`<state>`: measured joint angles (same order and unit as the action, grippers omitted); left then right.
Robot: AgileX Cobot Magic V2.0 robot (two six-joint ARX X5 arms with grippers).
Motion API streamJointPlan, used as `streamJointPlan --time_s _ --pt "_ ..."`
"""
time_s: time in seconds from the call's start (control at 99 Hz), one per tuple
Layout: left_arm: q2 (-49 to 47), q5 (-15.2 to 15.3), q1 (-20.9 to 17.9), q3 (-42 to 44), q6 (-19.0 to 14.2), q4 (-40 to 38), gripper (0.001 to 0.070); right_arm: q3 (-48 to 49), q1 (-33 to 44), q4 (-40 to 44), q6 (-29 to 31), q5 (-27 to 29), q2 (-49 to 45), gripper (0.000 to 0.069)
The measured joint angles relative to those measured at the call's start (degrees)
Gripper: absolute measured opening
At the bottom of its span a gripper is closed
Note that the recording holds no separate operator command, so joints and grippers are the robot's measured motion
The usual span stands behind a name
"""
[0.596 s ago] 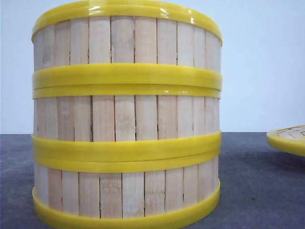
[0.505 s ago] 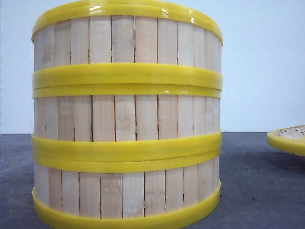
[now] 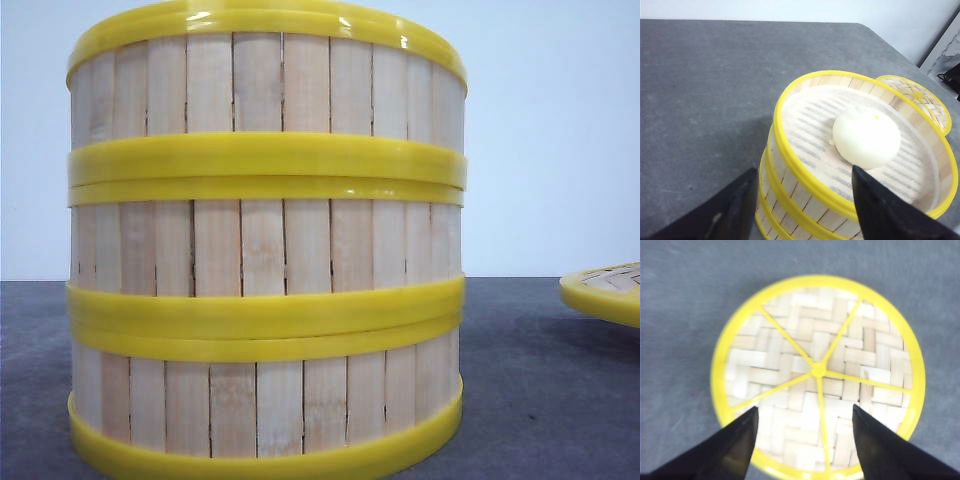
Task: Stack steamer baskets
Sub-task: 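Move the right gripper over the center knob of the bamboo lid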
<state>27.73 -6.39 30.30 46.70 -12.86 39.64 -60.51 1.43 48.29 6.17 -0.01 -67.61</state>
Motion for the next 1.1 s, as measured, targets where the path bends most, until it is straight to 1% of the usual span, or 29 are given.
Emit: streamJointPlan --time_s 0.263,0.485,0.788,0.838,0.979,1.101 --pt "0.0 0.0 0.0 0.0 0.0 0.0 0.0354 1.0 1.3 -4.7 0.9 0.0 -8.2 0.0363" --pt "0.0 0.0 0.0 0.0 0.0 0.1 0.0354 1.0 1.3 -5.7 1.6 0.0 -14.0 0.0359" --pt "0.0 0.0 0.0 0.0 0.0 0.6 0.0354 1.0 1.3 -8.5 1.7 1.3 -14.8 0.0336" --pt "0.0 0.0 0.0 0.0 0.0 0.6 0.0354 1.0 1.3 -8.5 1.7 1.3 -14.8 0.032" --pt "0.0 0.0 0.0 0.0 0.0 0.5 0.0354 1.0 1.3 -8.5 1.8 1.3 -14.8 0.0248" --pt "0.0 0.0 0.0 0.0 0.0 0.5 0.0354 1.0 1.3 -8.5 1.8 1.3 -15.0 0.0169"
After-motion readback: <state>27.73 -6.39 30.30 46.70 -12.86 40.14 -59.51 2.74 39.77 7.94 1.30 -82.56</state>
